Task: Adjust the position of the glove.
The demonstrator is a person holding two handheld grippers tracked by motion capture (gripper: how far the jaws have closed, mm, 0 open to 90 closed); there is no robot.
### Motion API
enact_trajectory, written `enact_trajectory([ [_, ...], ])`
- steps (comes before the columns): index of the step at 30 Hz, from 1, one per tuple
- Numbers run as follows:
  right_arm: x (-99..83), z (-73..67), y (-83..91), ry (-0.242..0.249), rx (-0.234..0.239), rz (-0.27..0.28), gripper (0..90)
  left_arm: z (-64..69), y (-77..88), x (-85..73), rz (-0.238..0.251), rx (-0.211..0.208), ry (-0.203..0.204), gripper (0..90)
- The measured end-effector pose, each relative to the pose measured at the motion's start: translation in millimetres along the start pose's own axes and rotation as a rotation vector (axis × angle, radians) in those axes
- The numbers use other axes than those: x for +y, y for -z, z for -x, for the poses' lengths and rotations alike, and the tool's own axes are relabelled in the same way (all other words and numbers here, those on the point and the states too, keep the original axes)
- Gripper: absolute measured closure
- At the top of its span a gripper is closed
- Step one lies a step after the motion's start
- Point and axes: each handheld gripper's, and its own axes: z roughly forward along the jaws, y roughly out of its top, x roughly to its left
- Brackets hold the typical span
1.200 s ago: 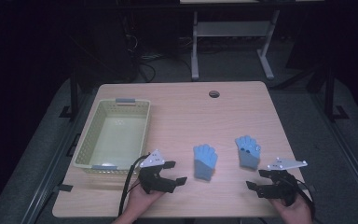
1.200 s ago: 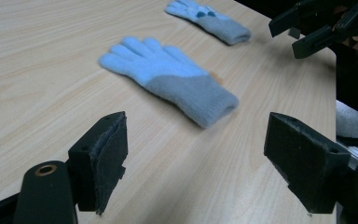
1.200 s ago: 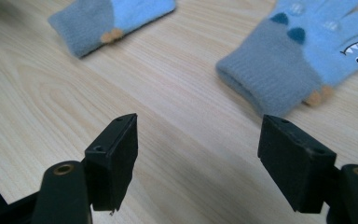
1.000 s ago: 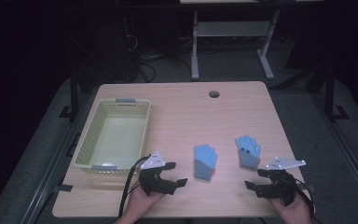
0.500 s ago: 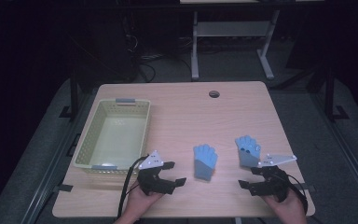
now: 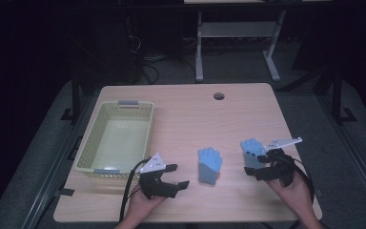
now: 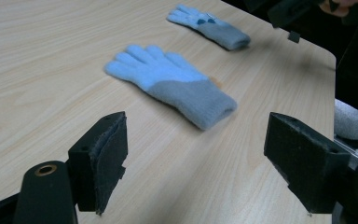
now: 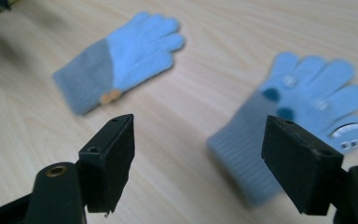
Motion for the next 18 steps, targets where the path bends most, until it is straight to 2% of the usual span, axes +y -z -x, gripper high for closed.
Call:
enact_trajectory([
  [4,9.3,6.5,1.5,-0.008,-0.013,-0.012,25.5,1.3,1.3,0.7,0.0,0.005,-0.003,21.3],
  [9,17.5,12.9,-0.3,-0.009,-0.015,-0.034,25.8,0.4,4.4,1.4,0.025,0.021,0.0,21.6],
  [10,19.2,14.6,-0.8,-0.012,-0.017,-0.04,25.8,-1.0,5.1,1.5,0.022,0.023,-0.012,21.6],
  [13,24.8,18.9,-2.7,-0.014,-0.025,-0.05,26.6,-0.6,3.5,1.0,0.029,0.018,0.006,21.6],
  [18,34.1,22.6,-4.9,-0.007,-0.044,-0.069,28.2,-0.1,1.4,0.3,0.018,0.013,0.001,21.6],
])
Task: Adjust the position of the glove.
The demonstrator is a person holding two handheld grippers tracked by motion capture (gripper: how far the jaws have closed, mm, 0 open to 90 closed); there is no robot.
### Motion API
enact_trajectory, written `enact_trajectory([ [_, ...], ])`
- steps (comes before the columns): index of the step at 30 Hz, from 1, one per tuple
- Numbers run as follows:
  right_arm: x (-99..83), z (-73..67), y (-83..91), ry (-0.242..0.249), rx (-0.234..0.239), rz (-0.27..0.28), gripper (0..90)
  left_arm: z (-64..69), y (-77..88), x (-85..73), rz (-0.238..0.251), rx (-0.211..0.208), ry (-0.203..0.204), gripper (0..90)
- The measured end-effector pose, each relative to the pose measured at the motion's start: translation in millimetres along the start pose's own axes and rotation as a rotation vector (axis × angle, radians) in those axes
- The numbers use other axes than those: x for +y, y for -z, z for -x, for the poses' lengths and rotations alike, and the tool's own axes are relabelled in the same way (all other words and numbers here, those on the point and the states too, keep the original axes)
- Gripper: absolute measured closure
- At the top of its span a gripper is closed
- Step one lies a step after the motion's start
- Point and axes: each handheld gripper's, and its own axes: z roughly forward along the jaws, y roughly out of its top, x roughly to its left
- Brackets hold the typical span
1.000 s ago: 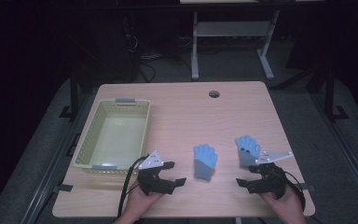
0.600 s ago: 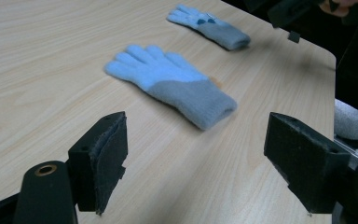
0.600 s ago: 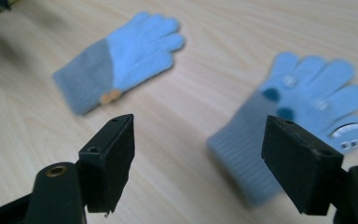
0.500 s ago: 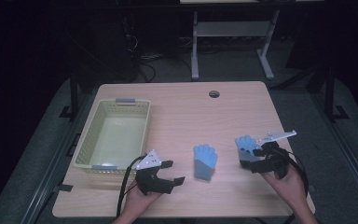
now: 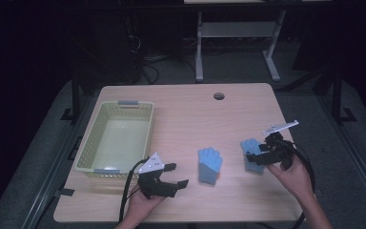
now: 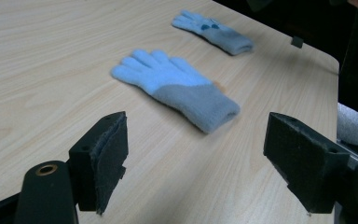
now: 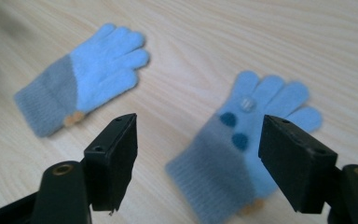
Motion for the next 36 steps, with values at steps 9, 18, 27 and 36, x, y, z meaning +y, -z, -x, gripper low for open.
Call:
enact_trajectory([
  [9,6.7,8.5,-6.1,-0.038,-0.009,-0.003,31.0,0.9,-2.2,0.4,-0.004,-0.006,0.005,21.6],
  [18,7.4,19.2,-15.4,-0.06,-0.036,-0.039,38.4,2.0,-2.1,0.6,0.0,-0.01,0.0,21.5],
  [27,6.6,24.9,-27.3,-0.085,-0.05,-0.11,49.9,3.5,-3.6,-0.4,-0.008,-0.017,0.0,21.6],
  [36,3.1,28.2,-45.3,-0.093,-0.088,-0.229,58.8,3.4,-3.5,-0.8,-0.01,-0.016,0.001,21.6],
])
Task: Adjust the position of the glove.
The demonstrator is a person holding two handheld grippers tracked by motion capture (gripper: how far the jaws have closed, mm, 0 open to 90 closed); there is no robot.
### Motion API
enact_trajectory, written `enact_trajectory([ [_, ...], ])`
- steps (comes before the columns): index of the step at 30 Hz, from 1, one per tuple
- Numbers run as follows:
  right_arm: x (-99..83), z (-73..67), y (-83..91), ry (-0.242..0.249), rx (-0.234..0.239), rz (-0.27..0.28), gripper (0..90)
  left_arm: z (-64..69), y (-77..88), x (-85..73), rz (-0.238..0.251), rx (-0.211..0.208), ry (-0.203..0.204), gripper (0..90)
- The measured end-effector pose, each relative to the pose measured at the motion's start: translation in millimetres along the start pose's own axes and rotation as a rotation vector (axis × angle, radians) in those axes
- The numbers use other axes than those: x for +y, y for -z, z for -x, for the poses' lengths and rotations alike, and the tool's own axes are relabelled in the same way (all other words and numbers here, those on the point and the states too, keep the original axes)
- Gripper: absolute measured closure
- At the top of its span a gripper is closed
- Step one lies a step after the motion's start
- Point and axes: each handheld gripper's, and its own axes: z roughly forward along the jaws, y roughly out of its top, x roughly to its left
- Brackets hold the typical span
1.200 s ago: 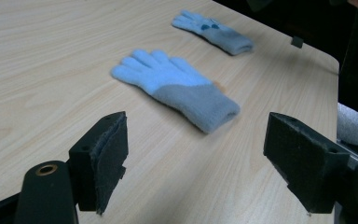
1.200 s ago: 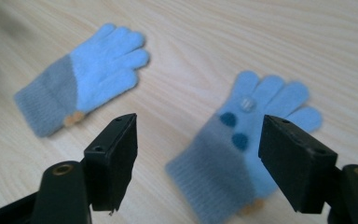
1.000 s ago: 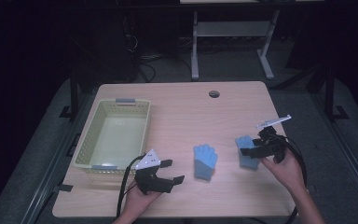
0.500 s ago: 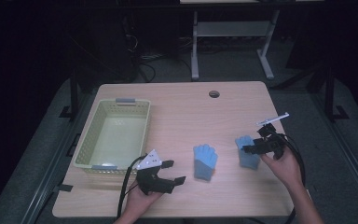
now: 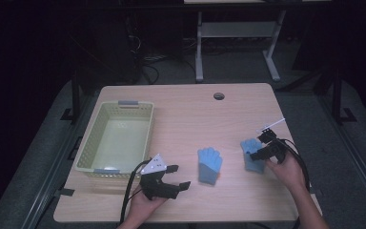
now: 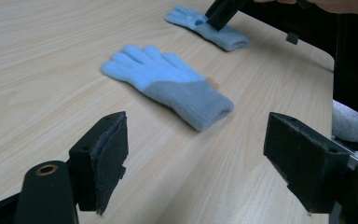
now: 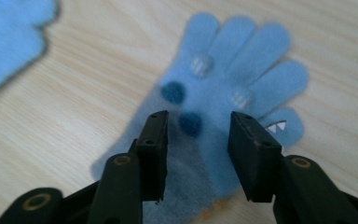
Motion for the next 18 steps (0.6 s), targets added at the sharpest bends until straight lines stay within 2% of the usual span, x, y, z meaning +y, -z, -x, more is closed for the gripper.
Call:
enact_trajectory([
  [7,0.6,-7.4,-4.8,0.036,-0.063,-0.022,63.8,0.2,0.0,-0.2,0.003,-0.002,0.009,21.6],
  [14,1.3,-7.1,-5.0,0.025,-0.062,-0.024,78.2,2.2,1.3,0.1,0.001,0.001,0.001,21.6],
  [18,0.2,-6.6,-4.5,0.005,-0.055,-0.016,82.1,1.6,1.2,-1.4,0.005,0.003,0.01,21.6],
])
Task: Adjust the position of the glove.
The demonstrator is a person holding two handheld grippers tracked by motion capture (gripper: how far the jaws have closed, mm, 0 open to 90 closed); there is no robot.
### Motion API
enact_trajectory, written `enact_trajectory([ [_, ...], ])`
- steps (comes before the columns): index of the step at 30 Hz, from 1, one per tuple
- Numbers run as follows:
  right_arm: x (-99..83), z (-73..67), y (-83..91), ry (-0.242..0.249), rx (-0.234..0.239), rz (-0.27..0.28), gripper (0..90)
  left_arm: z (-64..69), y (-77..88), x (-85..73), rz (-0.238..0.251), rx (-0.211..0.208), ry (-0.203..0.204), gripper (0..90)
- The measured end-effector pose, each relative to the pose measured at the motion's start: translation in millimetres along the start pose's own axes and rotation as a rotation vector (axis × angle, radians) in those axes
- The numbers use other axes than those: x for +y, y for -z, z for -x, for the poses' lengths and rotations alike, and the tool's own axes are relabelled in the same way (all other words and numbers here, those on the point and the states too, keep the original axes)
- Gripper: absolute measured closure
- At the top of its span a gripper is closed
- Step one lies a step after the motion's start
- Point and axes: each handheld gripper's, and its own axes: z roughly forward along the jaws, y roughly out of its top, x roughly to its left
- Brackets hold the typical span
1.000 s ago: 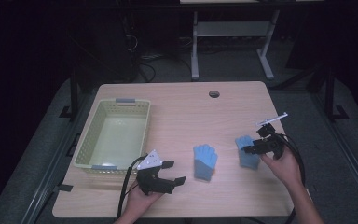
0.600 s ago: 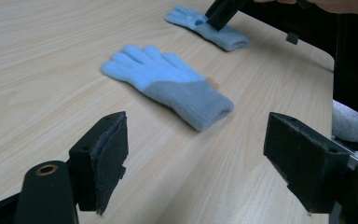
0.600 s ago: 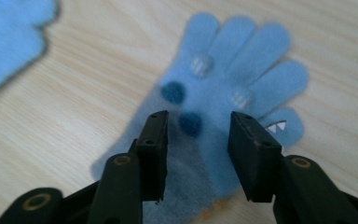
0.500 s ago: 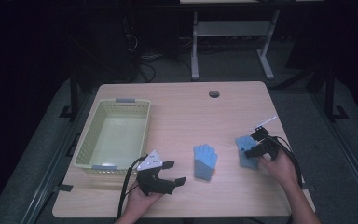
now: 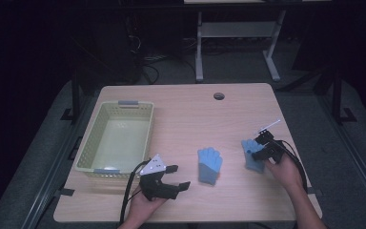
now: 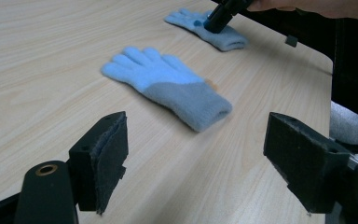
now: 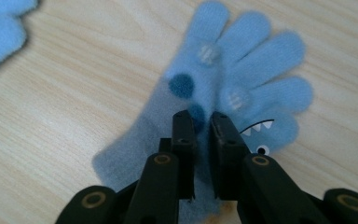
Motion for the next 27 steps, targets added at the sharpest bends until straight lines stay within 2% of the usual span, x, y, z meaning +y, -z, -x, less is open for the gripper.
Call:
enact_trajectory([
  [9,-1.9,-4.1,9.6,-0.003,0.007,0.026,83.6,-1.0,1.9,0.9,0.005,0.003,0.0,21.6],
  [15,-1.5,-7.3,25.0,0.001,0.011,0.073,83.6,-0.5,3.5,1.4,0.013,-0.005,0.009,21.6],
  [24,-0.7,-14.1,43.7,0.01,0.042,0.134,83.5,-2.3,4.1,1.5,0.013,-0.002,0.017,21.6],
  [27,1.2,-19.7,47.7,0.015,0.048,0.149,83.5,-1.8,3.8,1.6,0.014,-0.003,0.014,21.6],
])
